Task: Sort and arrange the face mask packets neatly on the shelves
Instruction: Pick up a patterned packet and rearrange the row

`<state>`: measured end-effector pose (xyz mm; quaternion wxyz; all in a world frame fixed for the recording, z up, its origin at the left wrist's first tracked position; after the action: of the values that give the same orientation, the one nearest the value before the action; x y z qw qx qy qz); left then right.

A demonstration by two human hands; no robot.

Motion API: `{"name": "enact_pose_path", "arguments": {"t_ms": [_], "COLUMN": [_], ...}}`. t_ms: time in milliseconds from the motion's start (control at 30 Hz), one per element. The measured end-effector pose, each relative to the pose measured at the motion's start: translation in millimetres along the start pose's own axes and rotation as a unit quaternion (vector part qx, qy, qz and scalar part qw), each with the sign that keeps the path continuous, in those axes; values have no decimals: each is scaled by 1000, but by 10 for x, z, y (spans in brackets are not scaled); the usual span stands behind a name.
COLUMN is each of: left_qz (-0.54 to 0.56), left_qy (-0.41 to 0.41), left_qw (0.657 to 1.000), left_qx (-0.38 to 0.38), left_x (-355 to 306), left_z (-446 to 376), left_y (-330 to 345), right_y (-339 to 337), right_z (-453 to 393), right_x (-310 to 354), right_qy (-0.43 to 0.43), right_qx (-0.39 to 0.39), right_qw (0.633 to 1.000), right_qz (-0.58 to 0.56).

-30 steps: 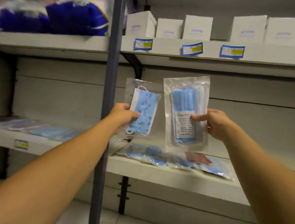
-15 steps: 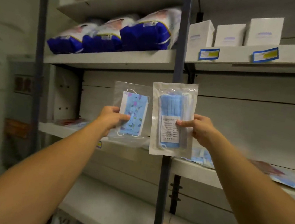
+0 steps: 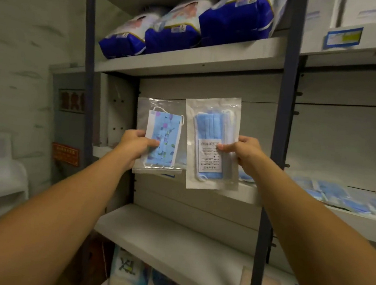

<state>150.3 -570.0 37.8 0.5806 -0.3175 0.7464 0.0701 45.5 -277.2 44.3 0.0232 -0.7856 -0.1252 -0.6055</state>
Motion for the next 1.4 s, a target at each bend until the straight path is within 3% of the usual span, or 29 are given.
{"name": "enact_pose_path", "arguments": {"t_ms": [400,767,1067,1400], "left_qz": [-7,40,59,115], "left_qy": [-8,22,17,32], "left_qw": [1000,999,997,979], "left_qx": [-19,4,57,163], "left_x": [398,405,573,586], "left_z": [-992,-2248,-2980,-3288], "left_y": [-363,-66,448,1135], "right_y": [983,930,431,-374], "right_z": [-990,-2002,-2190,-1929], "right_x": [-282,-110,-56,-78], "right_qy": [-4,-16,-24,70], "right_qx": [38,27,-82,-224], "right_qw": [999,999,994,956], "right_qz": [-26,9,63,178]}}
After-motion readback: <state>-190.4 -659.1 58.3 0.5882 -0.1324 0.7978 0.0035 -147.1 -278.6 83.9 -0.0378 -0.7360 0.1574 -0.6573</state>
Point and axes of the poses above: each hand's wrist, its own z-axis away from the middle knuckle, its own y-axis out of the palm, x = y × z, the point moved 9 cm from there along -z, towards the middle knuckle, and after that the axes turned 13 degrees about -z, right-handed, at the moved point
